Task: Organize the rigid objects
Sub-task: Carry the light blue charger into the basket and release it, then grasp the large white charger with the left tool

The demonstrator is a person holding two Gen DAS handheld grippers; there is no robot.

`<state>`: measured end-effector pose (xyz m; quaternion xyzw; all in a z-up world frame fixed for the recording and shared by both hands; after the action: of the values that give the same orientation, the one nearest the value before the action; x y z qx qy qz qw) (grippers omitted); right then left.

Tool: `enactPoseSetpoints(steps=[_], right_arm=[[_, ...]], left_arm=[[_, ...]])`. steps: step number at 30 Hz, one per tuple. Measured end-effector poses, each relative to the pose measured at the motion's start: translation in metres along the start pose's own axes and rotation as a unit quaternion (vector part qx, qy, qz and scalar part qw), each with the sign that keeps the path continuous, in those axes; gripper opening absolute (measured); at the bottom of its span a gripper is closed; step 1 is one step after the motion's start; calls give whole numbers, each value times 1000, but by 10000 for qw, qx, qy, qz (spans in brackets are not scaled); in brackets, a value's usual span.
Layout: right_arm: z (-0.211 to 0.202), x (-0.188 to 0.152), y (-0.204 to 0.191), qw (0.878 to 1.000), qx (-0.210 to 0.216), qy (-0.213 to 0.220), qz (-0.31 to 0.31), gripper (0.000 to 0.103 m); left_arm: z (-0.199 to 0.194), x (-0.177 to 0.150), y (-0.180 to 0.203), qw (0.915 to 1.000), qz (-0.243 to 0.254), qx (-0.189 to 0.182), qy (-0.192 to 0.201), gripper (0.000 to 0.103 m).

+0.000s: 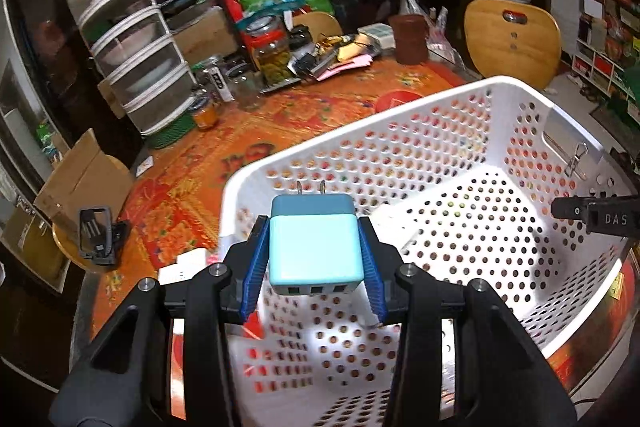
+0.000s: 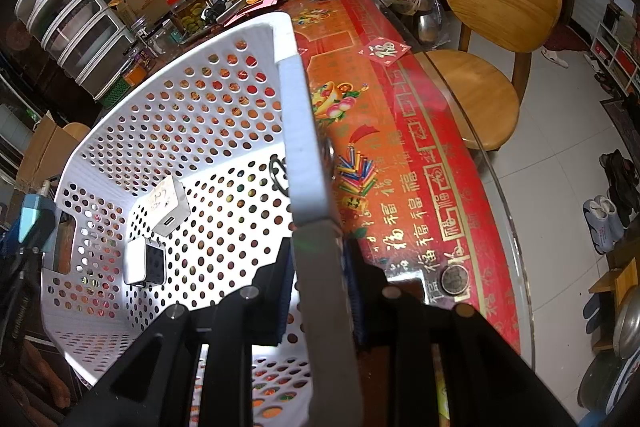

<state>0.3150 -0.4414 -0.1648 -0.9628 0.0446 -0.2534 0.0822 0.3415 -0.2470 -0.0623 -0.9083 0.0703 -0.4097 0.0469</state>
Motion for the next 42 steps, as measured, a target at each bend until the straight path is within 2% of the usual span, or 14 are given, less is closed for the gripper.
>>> enactPoseSetpoints(steps=[13,15,16,17,19,21,22,24,26,28,31,35,42], right_arm=[[0,-1,0,10000,-1,-1,9,25],[0,-1,0,10000,1,1,10,25],[0,-1,0,10000,2,1,7,25],[0,-1,0,10000,5,-6,4,25],[-1,-2,0,10000,8,-12,-15,25],[-1,-2,0,10000,9,-9,-9,25],[-1,-3,0,10000,6,-9,-6,25],[-1,-3,0,10000,0,-11,-31,25],[-1,-3,-1,10000,-6,-13,-43,25],[-1,-2,-1,10000,-7,-15,-28,25],[-1,-2,-1,10000,-8,-18,-41,25],[-1,-2,-1,10000,-8,-21,-42,25],[0,-2,0,10000,-10,-23,-58,25]], left_arm=[[30,-22,30,9980,472,-120,-401,43],[25,-22,27,9982,453,-230,-333,61],[20,-21,22,9983,400,-323,-267,79],[13,-20,15,9983,355,-411,-188,85],[-10,-17,-13,9981,128,-590,82,86],[-31,-14,-54,9964,-275,-737,308,94],[-39,-14,-79,9951,-488,-743,430,103],[-42,-15,-127,9935,-867,-531,515,102],[-22,-21,-172,9926,-1167,-234,242,102],[11,-34,-209,9885,-1489,-81,-236,102],[57,-60,-234,9833,-1645,161,-766,102],[101,-84,-233,9796,-1617,197,-1180,102],[147,-90,-215,9767,-1567,316,-1430,101]])
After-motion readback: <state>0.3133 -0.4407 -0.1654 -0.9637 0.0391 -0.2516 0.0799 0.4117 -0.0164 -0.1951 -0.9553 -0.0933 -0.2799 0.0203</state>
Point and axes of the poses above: each gripper's, at about its wrist camera, not at the fingertips, and z roughly the way its jaws point, y to its right, x to its top, the point moved 4 cm from there along z, roughly the way its jaws point, and after that the axes turned 12 degrees about -z, right-handed, at the moved point
